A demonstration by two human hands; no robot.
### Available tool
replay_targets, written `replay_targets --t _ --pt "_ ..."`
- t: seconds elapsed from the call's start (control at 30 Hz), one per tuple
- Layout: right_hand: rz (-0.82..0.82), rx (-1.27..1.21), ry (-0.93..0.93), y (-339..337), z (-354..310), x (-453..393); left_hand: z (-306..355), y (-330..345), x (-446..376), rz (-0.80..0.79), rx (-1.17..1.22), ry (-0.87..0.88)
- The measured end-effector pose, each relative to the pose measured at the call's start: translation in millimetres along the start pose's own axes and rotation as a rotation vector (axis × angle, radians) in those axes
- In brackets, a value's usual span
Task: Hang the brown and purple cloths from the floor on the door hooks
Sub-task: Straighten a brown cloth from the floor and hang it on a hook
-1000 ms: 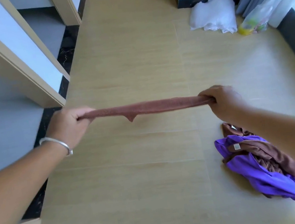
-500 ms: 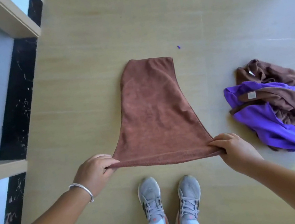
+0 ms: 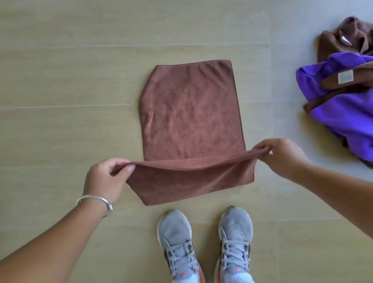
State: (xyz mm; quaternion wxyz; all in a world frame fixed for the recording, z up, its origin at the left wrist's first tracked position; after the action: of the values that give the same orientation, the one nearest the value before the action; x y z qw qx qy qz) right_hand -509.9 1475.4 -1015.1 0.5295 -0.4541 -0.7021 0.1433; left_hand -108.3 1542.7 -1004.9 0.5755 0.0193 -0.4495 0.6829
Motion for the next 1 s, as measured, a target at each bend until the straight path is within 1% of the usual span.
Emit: replay_targets --t 0.1,0.2,0.3,0.37,0.43,0.47,0.53,0.6,0.67,0.7,0.77,0.8,0.83,0.9,0.97,1.0 --pt "0.078 -0.221 0.056 -5.8 -5.9 -55.2 15.9 2.5 -54.5 0.086 0.066 0.024" --pt "0.143 -0.241 0.031 -14.6 -15.7 -120.5 37.2 8.0 -121.1 0.119 0.143 0.055" --pt "0.200 -0.296 0.013 -21.0 -23.4 -196.2 52.4 19.4 -199.4 0.139 0.127 0.094" --pt "0.187 -0.302 0.000 -21.8 -27.1 -247.7 57.3 29.8 -253.2 0.146 0.075 0.080" --pt "0.163 -0.261 0.000 -21.7 -29.0 -295.9 58.6 43.1 -302.0 0.123 -0.019 0.019" --pt "0.157 -0.208 0.002 -20.9 -29.5 -317.7 59.8 50.6 -321.4 0.111 -0.092 0.002" --pt "0.176 -0.047 -0.015 -19.1 -31.5 -350.5 65.9 63.1 -348.2 0.124 -0.265 0.037" --pt "0.244 0.010 -0.035 -19.0 -30.1 -366.9 69.9 66.7 -360.5 0.215 -0.318 0.106" --pt "0.288 -0.074 -0.032 -15.9 -23.6 -366.7 66.6 66.7 -357.3 0.277 -0.228 0.153" --pt "0.307 -0.129 -0.021 -13.6 -18.9 -361.7 62.2 68.2 -351.0 0.272 -0.132 0.157" --pt "0.348 -0.228 0.007 -6.8 -8.9 -349.7 47.7 76.1 -333.7 0.209 0.073 0.108" --pt "0.373 -0.271 0.015 -4.0 -5.7 -344.6 39.2 80.9 -326.3 0.174 0.116 0.079" --pt "0.398 -0.302 0.009 -2.9 -4.8 -341.3 33.1 85.0 -320.8 0.144 0.104 0.074" --pt "0.420 -0.326 -0.027 -5.8 -9.5 -343.3 29.5 88.6 -322.7 0.126 -0.025 0.112" --pt "0.414 -0.293 -0.043 -12.6 -18.2 -351.1 39.9 87.8 -331.9 0.153 -0.132 0.164" --pt "0.407 -0.266 -0.035 -15.7 -21.8 -354.4 47.6 86.5 -336.4 0.180 -0.145 0.183"
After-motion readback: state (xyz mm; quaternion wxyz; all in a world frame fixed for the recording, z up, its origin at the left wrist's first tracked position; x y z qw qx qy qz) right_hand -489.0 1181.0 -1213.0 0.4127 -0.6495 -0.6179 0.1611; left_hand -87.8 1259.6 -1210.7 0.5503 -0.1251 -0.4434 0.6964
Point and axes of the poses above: each hand's wrist, its own x-axis away from the middle knuckle, its own y-axis out of the palm, z = x × y, the point moved 5 cm from there along -x, towards the middle knuckle, and after that the axes turned 2 degrees about z, right-handed, at the moved point
